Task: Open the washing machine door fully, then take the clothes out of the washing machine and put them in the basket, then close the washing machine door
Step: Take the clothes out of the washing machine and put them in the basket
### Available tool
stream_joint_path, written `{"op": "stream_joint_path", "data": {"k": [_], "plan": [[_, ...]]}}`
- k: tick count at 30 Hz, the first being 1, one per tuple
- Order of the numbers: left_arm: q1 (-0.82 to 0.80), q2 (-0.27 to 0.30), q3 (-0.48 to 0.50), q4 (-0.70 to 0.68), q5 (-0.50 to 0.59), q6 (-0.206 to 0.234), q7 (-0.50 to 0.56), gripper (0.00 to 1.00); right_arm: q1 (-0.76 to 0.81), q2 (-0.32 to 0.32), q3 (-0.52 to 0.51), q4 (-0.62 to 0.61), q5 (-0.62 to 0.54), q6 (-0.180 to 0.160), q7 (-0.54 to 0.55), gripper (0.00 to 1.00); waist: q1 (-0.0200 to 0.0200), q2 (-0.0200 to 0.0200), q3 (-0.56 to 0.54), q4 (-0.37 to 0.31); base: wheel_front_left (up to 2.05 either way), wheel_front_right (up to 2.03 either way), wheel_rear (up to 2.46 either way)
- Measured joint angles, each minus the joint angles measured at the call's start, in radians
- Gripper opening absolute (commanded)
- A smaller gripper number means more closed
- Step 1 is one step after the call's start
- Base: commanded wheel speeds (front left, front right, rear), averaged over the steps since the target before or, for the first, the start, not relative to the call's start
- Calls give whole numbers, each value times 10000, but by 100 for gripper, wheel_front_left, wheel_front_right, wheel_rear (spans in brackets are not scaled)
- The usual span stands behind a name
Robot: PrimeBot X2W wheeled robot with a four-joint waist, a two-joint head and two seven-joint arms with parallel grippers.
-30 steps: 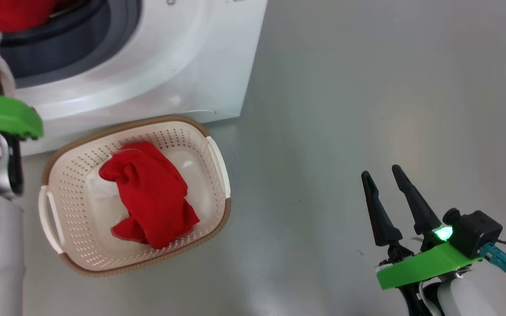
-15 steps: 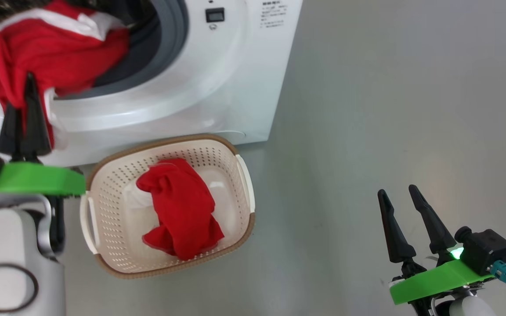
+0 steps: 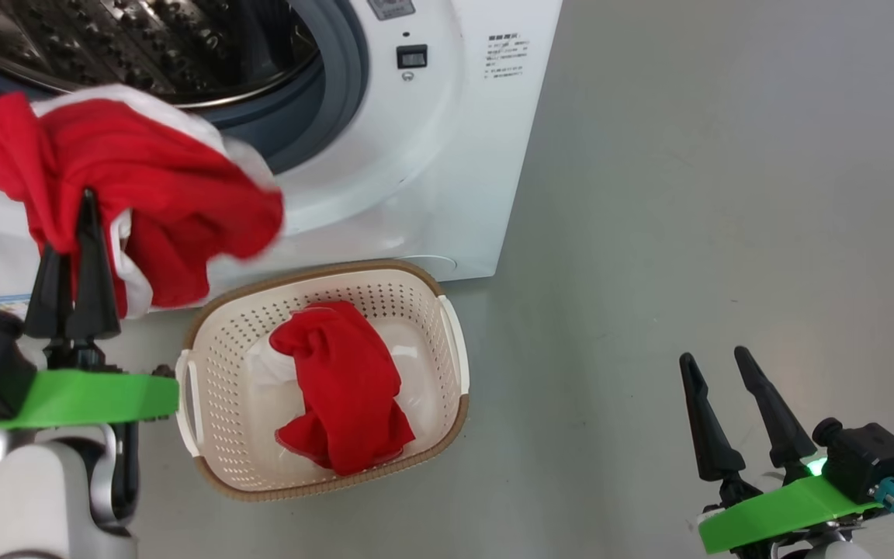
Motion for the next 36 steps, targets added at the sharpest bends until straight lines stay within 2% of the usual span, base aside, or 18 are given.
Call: {"op": "stream_joint_path", "data": {"k": [5,10,20,23,36], "plan": [[265,-65,-54,-199,-19,-2,-2,0,4,2,-27,0,-56,0,0,100,0,0,58,69,0,0,0],[422,-105,-138,290,-399,-4,-2,0,-15,2,35,-2,-56,0,0,100,0,0,240,36,0,0,0],[485,-130,-918,2232,-865,-13,0,0,-366,2,73,-71,-54,0,0,100,0,0,997,-62,0,0,0],[316,-140,-1089,3095,-1440,-13,2,0,-655,2,96,-107,-46,0,0,100,0,0,1303,-106,0,0,0],[-1148,127,-1829,5574,-1283,-13,0,0,-1360,-2,307,-267,67,0,0,100,0,0,2647,-440,0,0,0]]}}
